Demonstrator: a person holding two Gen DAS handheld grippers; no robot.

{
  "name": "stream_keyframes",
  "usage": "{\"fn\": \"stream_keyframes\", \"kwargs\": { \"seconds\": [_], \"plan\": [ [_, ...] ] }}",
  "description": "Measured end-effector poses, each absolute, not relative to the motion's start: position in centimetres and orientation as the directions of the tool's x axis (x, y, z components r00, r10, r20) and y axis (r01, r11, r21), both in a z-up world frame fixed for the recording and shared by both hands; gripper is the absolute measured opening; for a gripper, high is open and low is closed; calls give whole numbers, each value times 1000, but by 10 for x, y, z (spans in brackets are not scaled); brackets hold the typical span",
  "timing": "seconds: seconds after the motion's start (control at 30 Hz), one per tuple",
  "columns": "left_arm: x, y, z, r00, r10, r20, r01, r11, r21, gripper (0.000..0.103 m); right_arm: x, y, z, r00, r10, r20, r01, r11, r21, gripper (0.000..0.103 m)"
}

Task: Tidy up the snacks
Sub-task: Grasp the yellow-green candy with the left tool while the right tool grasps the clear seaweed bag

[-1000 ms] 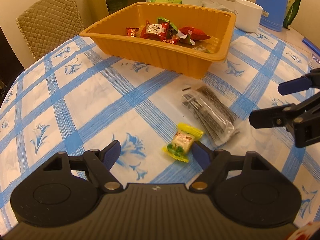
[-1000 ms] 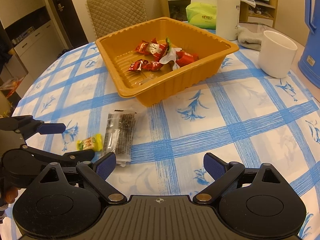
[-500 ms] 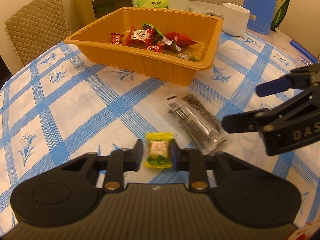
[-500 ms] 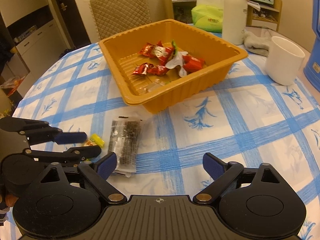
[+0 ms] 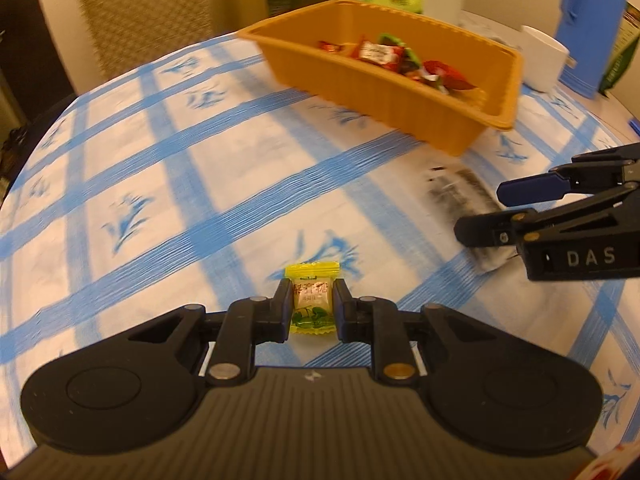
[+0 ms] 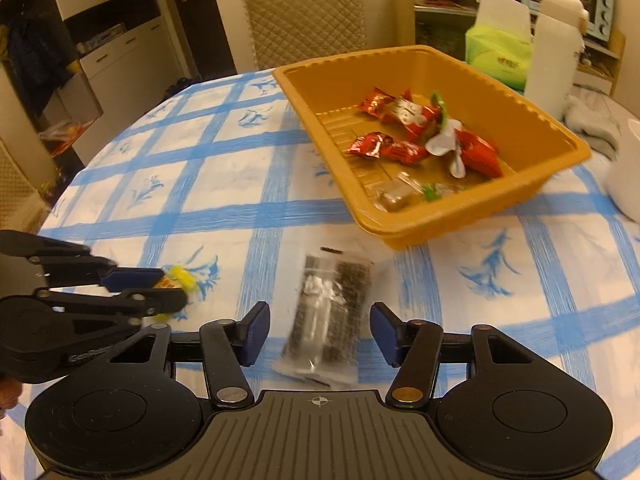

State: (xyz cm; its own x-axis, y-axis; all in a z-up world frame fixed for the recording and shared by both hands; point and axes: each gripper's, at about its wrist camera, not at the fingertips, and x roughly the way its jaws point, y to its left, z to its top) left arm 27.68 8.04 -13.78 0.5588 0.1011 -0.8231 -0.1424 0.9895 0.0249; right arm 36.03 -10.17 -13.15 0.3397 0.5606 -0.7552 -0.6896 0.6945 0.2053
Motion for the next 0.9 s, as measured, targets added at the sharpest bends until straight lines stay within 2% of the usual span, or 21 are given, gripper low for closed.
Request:
{"fn": "stream_keyframes", "kwargs": {
  "seconds": [0.1, 0.17, 0.2, 0.73, 0.9],
  "plan": [
    [270, 85, -137, 554, 114, -825, -168, 986, 23, 20, 359, -93, -134, 353, 554, -754, -703, 689, 177, 52],
    [266, 86, -137, 551, 118, -826, -179, 984, 21, 20, 358, -89, -135, 364, 549, -752, -715, 682, 151, 39],
    [263, 86, -137, 550, 117, -827, -184, 983, 16, 20, 357, -88, -135, 369, 546, -752, -722, 678, 138, 37],
    [225, 73, -134, 529, 89, -844, -222, 974, -36, 20, 306, -110, -134, 263, 586, -767, -805, 571, 160, 36],
    [225, 73, -134, 524, 93, -847, -244, 969, -44, 20, 306, -106, -135, 267, 570, -777, -798, 583, 153, 40]
  ]
}}
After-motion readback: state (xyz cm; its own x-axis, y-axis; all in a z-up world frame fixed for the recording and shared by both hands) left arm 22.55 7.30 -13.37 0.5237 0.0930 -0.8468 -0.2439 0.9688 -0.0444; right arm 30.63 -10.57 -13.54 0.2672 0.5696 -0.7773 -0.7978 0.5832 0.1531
